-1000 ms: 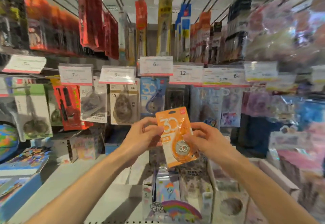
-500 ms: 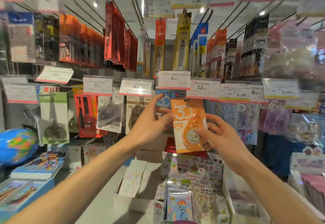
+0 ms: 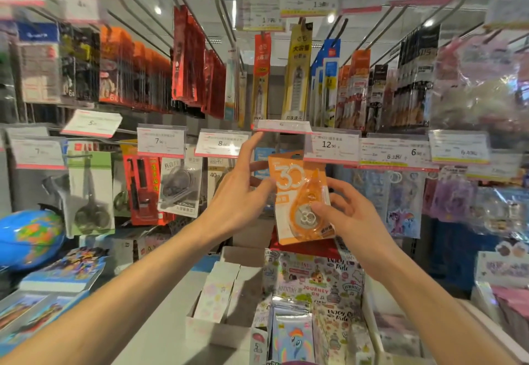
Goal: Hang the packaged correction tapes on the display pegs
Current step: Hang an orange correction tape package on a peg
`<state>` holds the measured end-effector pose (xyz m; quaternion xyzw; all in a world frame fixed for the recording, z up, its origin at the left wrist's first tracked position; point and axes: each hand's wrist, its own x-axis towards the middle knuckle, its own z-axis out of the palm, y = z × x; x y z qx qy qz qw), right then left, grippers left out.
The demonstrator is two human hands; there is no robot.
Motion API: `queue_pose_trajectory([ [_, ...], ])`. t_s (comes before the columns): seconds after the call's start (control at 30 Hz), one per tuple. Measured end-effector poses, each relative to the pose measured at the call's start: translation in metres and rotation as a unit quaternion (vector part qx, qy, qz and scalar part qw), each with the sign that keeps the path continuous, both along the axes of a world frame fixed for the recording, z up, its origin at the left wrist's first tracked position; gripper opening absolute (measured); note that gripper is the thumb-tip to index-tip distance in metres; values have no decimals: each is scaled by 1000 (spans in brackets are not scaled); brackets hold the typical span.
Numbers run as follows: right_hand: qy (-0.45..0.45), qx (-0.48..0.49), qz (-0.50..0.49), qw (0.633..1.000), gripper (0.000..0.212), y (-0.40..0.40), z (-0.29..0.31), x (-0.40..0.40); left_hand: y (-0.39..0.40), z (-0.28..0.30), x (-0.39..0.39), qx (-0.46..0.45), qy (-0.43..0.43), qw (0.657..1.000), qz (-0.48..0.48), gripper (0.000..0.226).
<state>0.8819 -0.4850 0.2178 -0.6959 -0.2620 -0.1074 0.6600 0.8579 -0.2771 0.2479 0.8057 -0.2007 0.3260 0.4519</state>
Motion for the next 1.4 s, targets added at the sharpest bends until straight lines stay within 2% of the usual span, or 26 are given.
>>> queue_pose_trajectory([
  [0.4,-9,1,-7,1000,33,28,10,12,6,-2,4,14,6,1000,9,72],
  [0.73,0,-4,-22,1000,44,34,11,11,12,-11,6,49,14,998,23,72],
  [1.03,10,-17,-29,999,42,38,8,15,15,-16,4,33,14,999,1,70],
  [1.4,-11,-41,-58,997,51,47,-4,19,15,-66,12,-32,15,999,12,58],
])
